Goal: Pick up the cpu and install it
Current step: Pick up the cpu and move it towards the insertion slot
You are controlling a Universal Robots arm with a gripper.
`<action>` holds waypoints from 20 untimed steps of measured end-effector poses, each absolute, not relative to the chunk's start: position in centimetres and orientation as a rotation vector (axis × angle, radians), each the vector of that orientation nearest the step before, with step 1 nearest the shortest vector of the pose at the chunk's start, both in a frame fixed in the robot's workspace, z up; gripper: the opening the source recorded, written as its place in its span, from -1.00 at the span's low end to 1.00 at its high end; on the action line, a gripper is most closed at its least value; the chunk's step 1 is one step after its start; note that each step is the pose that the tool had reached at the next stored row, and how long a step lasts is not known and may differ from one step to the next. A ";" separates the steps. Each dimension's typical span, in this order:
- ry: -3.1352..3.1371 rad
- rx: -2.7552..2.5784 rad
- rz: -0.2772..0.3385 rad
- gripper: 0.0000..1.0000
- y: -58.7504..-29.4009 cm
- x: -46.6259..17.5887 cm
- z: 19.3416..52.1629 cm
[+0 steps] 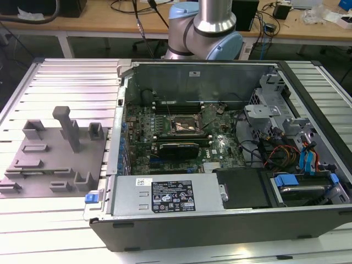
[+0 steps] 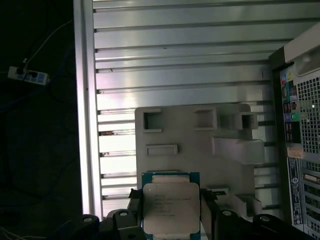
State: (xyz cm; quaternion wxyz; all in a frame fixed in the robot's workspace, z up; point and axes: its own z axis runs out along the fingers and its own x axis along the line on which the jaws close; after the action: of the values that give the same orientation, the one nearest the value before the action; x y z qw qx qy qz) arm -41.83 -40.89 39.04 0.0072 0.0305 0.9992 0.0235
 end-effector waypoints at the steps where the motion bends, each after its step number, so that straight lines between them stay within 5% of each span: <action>1: 3.125 0.095 0.074 0.09 -40.9 -41.6 39.0; 20: 3.125 0.095 0.074 0.09 -40.9 -36.1 39.0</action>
State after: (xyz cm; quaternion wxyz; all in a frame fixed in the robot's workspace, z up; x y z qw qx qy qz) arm -36.13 -40.89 39.03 0.0073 0.0305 0.9992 0.0236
